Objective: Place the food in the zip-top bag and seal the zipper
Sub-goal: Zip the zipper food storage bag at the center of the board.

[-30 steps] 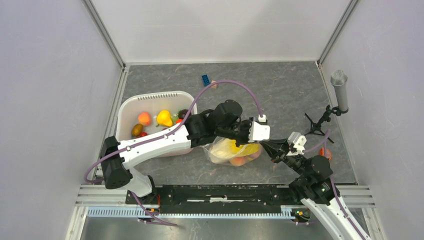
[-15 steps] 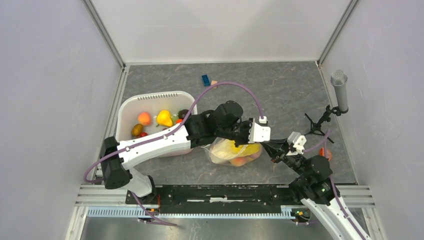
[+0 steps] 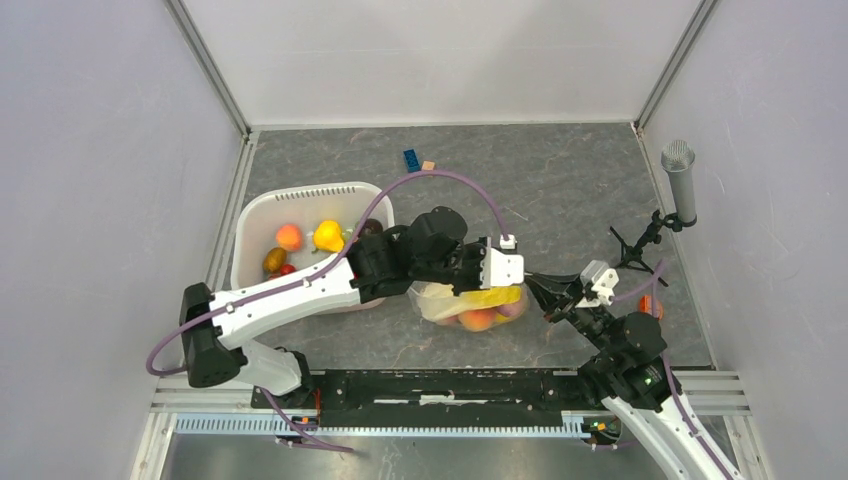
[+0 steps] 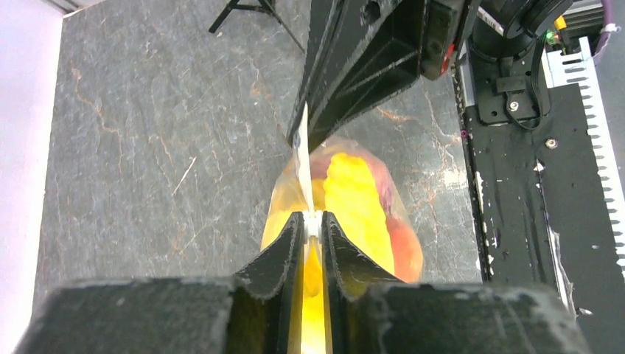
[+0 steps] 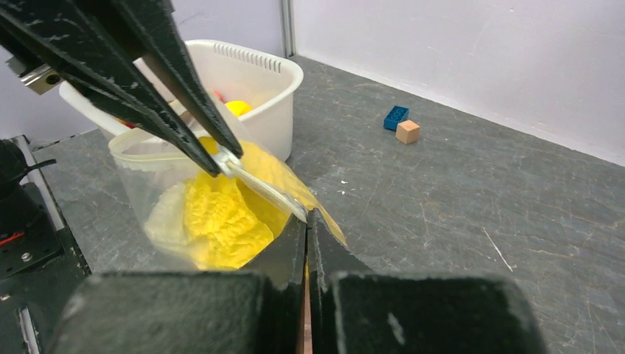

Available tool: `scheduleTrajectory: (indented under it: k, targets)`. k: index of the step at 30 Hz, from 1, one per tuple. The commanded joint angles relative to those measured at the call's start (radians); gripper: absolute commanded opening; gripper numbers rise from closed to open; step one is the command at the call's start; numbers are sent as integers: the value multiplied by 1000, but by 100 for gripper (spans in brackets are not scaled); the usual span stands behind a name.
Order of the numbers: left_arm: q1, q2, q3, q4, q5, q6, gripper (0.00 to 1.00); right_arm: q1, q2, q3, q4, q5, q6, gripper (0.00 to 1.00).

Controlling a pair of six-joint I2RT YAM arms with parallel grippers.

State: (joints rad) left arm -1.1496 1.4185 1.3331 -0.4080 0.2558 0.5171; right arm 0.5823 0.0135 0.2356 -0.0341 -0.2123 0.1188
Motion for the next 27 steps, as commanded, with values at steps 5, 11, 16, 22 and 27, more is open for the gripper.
scheduleTrajectory:
  k: [5,11,16,22,27]
  targets:
    - [1,-136,-95,110,-37,-108,34,-9,-87,17,-15,171,12,0]
    - [2,-234,-181,293,-28,-258,73,-9,-48,20,-10,88,13,0]
    - [2,-274,-241,200,39,-263,77,-9,-52,21,-6,90,10,0]
    - [0,-240,-296,204,54,-307,77,-9,-55,18,2,84,18,0]
    - [1,-197,-329,293,23,-318,77,-9,-57,25,-1,75,20,0]
